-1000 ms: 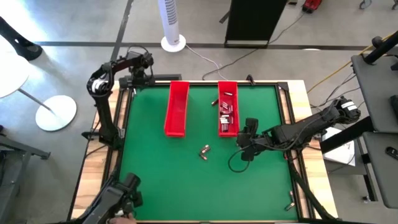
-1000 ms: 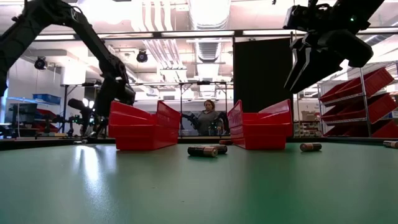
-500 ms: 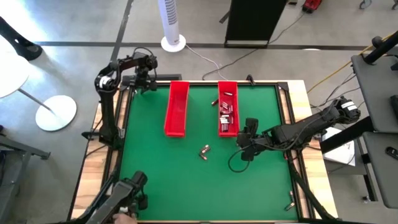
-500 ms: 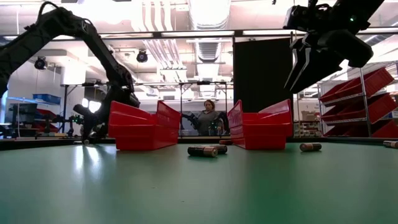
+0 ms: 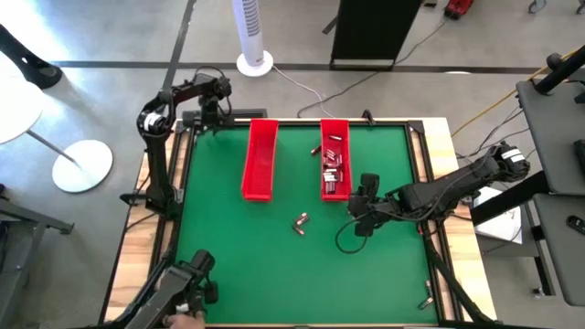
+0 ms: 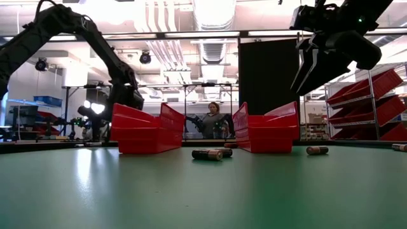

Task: Sort batteries
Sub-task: Put the silver battery into the right red bin

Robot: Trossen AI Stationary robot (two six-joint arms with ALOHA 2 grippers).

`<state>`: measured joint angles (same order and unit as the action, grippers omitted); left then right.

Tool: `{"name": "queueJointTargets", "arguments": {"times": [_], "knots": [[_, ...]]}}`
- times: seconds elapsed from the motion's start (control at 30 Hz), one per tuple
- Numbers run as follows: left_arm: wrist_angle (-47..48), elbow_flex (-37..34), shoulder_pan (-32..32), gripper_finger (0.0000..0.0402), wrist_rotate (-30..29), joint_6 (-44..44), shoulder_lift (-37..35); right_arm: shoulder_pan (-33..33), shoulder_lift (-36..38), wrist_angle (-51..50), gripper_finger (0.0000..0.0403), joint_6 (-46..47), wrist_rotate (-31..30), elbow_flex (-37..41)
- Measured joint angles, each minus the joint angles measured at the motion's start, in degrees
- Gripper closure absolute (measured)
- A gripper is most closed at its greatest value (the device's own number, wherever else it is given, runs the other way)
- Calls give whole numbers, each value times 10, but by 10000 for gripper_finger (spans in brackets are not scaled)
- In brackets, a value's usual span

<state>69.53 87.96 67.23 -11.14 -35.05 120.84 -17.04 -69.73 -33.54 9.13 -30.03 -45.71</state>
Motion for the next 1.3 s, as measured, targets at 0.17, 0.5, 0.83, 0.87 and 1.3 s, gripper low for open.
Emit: {"name": "queueJointTargets", "arguments": {"times": [0.17, 0.5, 0.83, 0.87, 1.3], "knots": [[2, 0, -1, 248, -20, -19, 0, 0, 0, 0, 223, 3, 0, 0], [-44, -39, -2, 248, -104, -17, -2, 0, 0, -1, 238, 8, 0, 0], [-49, -52, -4, 248, -122, 32, -2, 0, 0, 0, 227, 5, 0, 0], [-51, -55, -4, 248, -123, 37, -2, 0, 0, 0, 226, 5, 0, 0], [-63, -62, -12, 249, -116, 116, -4, 0, 0, 5, 230, 0, 0, 0]]}}
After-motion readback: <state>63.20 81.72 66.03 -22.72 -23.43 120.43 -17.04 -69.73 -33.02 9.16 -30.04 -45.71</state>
